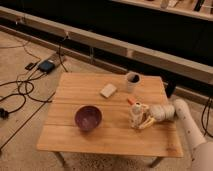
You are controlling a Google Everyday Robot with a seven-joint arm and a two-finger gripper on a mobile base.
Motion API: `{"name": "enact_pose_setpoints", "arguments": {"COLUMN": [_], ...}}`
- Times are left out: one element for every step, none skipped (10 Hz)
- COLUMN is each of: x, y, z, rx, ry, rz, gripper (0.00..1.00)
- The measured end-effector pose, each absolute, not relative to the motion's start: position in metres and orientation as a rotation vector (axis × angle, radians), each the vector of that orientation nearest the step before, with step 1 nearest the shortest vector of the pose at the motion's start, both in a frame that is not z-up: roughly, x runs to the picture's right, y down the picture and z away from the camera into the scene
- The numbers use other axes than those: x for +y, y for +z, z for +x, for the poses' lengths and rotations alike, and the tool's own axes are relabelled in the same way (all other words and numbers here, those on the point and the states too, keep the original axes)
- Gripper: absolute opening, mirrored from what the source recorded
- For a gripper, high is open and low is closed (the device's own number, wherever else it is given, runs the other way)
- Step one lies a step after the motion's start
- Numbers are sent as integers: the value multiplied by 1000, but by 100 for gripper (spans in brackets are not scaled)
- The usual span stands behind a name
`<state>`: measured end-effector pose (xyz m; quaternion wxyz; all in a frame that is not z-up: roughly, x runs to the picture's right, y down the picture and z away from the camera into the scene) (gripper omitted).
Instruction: Stand the bottle upright
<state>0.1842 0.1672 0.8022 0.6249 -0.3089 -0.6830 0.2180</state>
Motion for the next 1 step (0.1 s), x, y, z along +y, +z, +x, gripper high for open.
{"name": "enact_pose_setpoints", "arguments": {"x": [167], "y": [802], "z": [184], "rx": [-1567], "ry": [500], "rz": [-709], "gripper": [77]}}
